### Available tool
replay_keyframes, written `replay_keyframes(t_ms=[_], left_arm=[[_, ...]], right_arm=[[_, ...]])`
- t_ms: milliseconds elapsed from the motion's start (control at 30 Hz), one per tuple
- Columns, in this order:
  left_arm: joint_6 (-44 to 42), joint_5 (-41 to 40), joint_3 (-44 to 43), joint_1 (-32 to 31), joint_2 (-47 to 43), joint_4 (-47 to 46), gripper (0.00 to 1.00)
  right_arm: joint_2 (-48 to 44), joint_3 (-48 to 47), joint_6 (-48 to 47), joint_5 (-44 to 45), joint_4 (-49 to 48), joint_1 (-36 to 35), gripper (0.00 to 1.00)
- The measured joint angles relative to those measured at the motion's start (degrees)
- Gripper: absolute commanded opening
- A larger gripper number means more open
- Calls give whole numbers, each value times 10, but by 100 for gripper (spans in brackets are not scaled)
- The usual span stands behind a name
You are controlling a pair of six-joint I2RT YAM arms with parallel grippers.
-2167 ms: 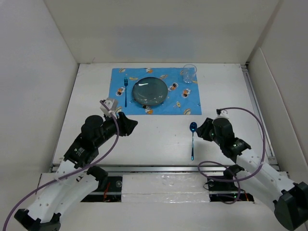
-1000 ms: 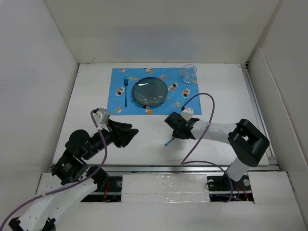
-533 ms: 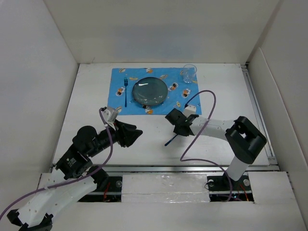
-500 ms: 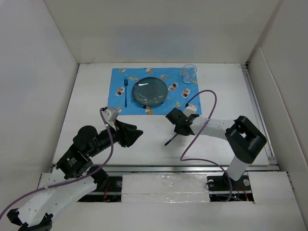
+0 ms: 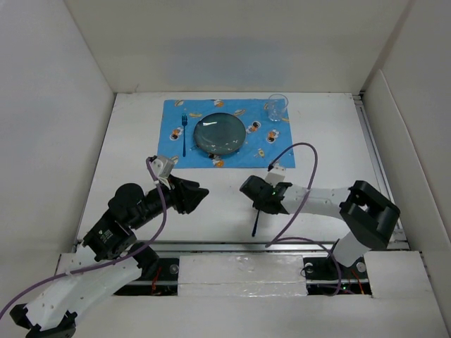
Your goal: Set the dinner table for one person
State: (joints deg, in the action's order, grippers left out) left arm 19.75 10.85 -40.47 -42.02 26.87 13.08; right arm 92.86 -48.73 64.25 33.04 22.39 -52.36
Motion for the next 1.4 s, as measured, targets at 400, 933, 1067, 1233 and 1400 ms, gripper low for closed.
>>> replay_keyframes(t_ms=[400,933,1067,1233,1400], left_arm=[[7,-76,0,16,-13,3,44],[37,-239,0,16,-61,16,56],[37,-245,0,16,-53,19,56],[37,-248,0,16,-51,20,56],[37,-249,0,16,-47,22,56]], right_arm=[[-66,-86,-226,-28,38,47,0],[264,-469,-475,-220,-51,278,0],[321,-546,-484,-249,-27,292,0],[366,-613,-479,-275,-9,302,0],[393,-638,-462,-275,1,308,0]])
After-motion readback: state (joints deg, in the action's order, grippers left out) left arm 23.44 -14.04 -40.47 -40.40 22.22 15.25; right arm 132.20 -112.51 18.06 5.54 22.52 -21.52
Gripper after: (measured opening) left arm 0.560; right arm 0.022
